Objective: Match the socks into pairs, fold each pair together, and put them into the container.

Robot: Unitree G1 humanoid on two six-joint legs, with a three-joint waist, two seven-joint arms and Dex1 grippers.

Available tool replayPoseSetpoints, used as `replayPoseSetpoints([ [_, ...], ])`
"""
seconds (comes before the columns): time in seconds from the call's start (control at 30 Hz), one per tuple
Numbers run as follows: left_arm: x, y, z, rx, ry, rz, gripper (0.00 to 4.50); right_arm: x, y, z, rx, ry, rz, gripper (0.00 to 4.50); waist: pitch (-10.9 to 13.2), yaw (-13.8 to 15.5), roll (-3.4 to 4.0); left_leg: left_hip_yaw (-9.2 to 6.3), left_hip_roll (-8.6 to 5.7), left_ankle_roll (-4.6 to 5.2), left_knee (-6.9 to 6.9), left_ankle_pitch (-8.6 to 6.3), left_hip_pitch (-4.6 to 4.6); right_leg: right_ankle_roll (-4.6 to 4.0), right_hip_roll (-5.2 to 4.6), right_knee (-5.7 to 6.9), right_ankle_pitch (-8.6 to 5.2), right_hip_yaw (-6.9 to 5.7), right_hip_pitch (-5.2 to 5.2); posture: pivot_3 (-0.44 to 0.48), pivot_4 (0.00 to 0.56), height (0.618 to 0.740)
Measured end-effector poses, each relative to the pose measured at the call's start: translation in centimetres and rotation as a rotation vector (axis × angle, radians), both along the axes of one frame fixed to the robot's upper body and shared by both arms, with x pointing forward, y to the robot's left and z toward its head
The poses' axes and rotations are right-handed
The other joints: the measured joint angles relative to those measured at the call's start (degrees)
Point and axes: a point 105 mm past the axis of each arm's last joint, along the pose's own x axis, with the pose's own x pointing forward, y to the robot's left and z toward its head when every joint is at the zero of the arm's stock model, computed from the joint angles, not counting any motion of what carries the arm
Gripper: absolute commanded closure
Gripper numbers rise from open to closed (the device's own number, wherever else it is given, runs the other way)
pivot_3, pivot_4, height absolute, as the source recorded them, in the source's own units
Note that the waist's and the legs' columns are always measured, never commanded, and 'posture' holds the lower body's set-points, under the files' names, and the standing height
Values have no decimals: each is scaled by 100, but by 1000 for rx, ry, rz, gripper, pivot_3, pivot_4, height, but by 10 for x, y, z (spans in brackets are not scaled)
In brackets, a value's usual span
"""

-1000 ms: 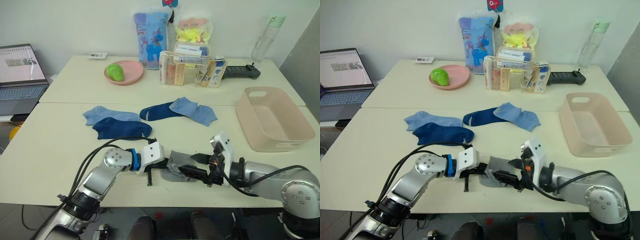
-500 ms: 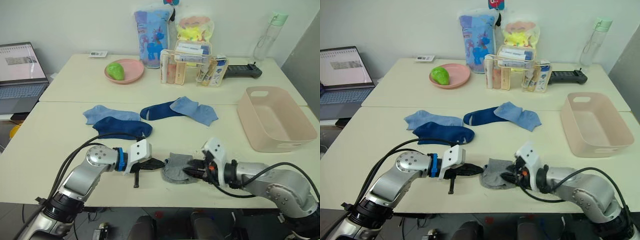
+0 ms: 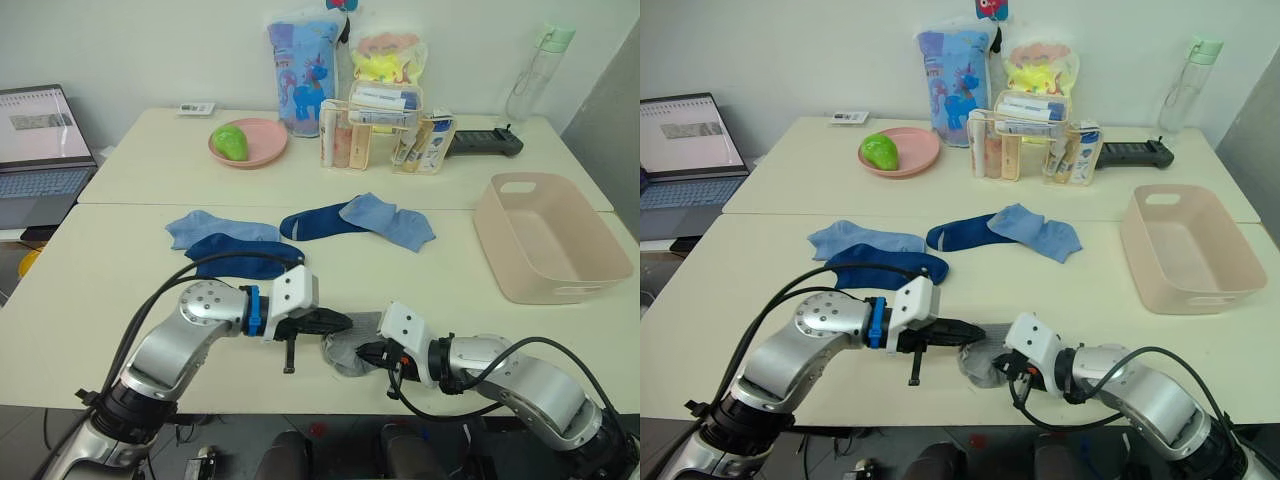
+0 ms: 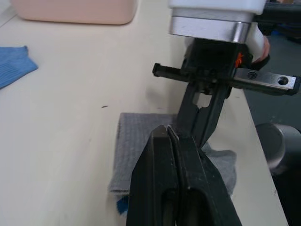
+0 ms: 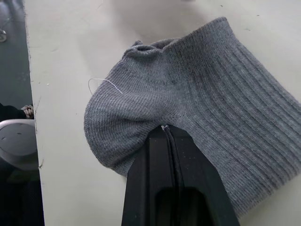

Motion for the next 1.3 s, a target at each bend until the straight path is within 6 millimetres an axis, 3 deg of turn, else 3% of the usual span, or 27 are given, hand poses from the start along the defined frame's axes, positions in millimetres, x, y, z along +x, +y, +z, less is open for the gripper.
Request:
replayPoseSetpoints([
  [0.2,15,3,-15,29,-35,72,4500,13,-7,24,77,-57,-63,4453,0,3,0,-1,0,1,-2,0,-1,0,0,-1,0,-2,-1,0,150,703],
  [0.3,19,2,-24,47,-42,84,4500,22,-4,20,81,-67,-99,4453,0,4,0,0,-2,0,0,0,-2,0,0,0,0,-2,-2,0,150,703],
  [0.4,19,2,-31,74,-42,80,4500,29,-6,2,17,-62,-142,4453,0,5,0,1,-3,0,0,0,-2,0,-1,0,0,-1,-3,0,150,703],
  [0.6,25,4,-37,99,-56,115,4500,32,-11,3,-9,-98,-165,4453,0,8,0,0,-3,0,2,0,0,0,-1,1,0,-1,0,0,150,703],
  [0.73,31,14,-30,71,-48,150,4500,29,-24,10,41,-123,-163,4453,0,13,0,0,-2,0,2,0,-4,0,-2,0,0,-2,-2,0,150,703],
  [0.87,19,3,-5,-16,-27,52,4500,15,-10,37,164,-141,-51,4453,1,10,-1,-1,-1,0,2,0,-4,0,-1,1,0,-3,-1,0,150,703],
  [1.0,1,-7,11,-28,-21,-68,4500,3,-9,28,117,-94,23,4453,1,9,0,0,-2,0,2,0,-2,0,-1,0,0,-2,0,0,150,703],
  [1.17,-17,-10,0,5,34,-134,4500,3,-18,14,28,-88,13,4453,1,9,0,1,-2,0,2,0,-1,0,-1,1,0,-1,1,0,150,703],
  [1.3,-16,-5,-23,76,42,-123,4500,-3,-24,3,17,-42,-6,4453,1,12,-1,1,-3,0,3,0,-2,0,-1,0,0,-2,1,0,150,703],
])
